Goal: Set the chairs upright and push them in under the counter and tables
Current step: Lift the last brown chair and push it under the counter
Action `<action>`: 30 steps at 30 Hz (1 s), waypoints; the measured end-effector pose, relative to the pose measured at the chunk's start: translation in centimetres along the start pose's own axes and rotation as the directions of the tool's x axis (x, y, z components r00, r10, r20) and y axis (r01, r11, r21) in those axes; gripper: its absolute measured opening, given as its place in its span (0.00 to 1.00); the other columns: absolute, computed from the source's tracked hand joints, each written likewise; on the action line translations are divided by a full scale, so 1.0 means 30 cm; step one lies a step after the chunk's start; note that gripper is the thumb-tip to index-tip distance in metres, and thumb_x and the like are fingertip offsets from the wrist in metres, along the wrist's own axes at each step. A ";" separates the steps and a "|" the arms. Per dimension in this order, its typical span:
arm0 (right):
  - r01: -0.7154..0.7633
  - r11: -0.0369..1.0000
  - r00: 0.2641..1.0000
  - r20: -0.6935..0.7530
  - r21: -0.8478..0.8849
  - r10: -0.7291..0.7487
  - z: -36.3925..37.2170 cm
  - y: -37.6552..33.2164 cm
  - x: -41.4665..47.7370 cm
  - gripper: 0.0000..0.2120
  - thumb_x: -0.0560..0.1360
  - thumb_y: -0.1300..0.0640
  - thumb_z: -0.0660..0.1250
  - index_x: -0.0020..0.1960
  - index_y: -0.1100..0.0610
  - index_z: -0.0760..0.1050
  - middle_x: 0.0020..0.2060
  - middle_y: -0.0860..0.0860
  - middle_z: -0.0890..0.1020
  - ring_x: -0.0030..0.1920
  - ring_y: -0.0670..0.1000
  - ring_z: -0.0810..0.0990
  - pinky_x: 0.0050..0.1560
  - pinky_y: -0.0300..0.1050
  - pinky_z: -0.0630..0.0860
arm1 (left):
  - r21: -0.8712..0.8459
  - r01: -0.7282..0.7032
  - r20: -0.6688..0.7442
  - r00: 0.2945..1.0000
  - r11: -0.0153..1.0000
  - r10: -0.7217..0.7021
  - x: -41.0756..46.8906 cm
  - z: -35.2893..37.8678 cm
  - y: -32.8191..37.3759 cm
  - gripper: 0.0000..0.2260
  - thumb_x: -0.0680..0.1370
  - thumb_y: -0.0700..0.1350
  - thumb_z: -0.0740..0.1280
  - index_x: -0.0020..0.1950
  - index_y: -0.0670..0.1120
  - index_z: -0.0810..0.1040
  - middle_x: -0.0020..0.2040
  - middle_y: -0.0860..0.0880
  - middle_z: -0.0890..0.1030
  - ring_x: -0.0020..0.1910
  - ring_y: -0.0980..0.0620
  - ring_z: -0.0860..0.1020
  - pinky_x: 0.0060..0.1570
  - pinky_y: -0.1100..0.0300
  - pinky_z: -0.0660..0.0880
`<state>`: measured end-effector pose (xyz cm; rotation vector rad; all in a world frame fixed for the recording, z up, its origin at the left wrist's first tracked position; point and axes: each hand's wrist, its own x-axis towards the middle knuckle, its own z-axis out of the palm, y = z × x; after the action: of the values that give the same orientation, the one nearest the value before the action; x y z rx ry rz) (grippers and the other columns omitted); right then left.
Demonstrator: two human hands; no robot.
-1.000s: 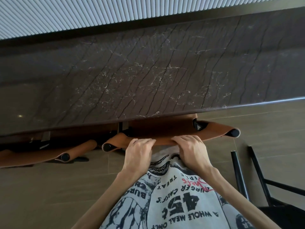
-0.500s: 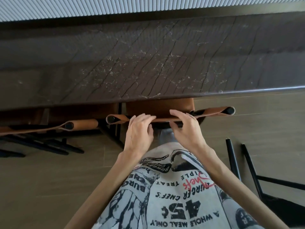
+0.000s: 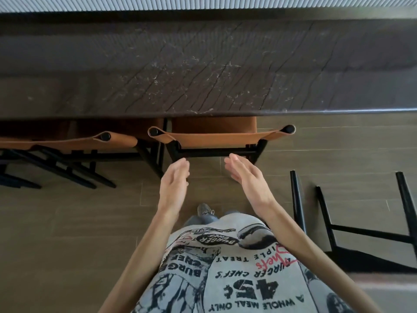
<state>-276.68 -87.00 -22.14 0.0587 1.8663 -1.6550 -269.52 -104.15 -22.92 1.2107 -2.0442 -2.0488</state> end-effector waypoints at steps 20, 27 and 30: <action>-0.069 0.983 0.996 0.074 0.171 0.057 -0.323 0.430 -0.862 0.34 0.72 0.32 0.60 0.70 0.53 0.69 0.64 0.46 0.78 0.63 0.43 0.76 0.69 0.50 0.67 | -0.201 0.110 0.020 0.994 0.973 -0.109 -0.989 0.180 -0.389 0.18 0.82 0.56 0.58 0.68 0.51 0.73 0.64 0.51 0.78 0.62 0.52 0.78 0.65 0.49 0.72; -0.048 0.981 0.995 0.096 0.186 0.030 -0.301 0.556 -1.100 0.36 0.71 0.29 0.60 0.70 0.51 0.69 0.64 0.45 0.77 0.63 0.41 0.76 0.68 0.47 0.68 | -0.170 0.087 0.019 0.996 0.982 -0.085 -1.223 0.140 -0.509 0.20 0.82 0.56 0.58 0.70 0.50 0.71 0.65 0.51 0.77 0.62 0.52 0.77 0.66 0.47 0.71; -0.048 0.981 0.996 0.087 0.190 0.032 -0.275 0.627 -1.217 0.34 0.72 0.29 0.59 0.69 0.50 0.70 0.64 0.44 0.77 0.63 0.42 0.76 0.68 0.47 0.67 | -0.171 0.081 0.026 0.997 0.982 -0.078 -1.330 0.103 -0.579 0.20 0.82 0.56 0.58 0.70 0.50 0.71 0.65 0.50 0.77 0.61 0.52 0.78 0.66 0.47 0.71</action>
<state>-242.95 -62.19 -21.11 0.1050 1.6288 -1.7778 -234.38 -78.74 -18.19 1.2658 -1.8090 -2.2264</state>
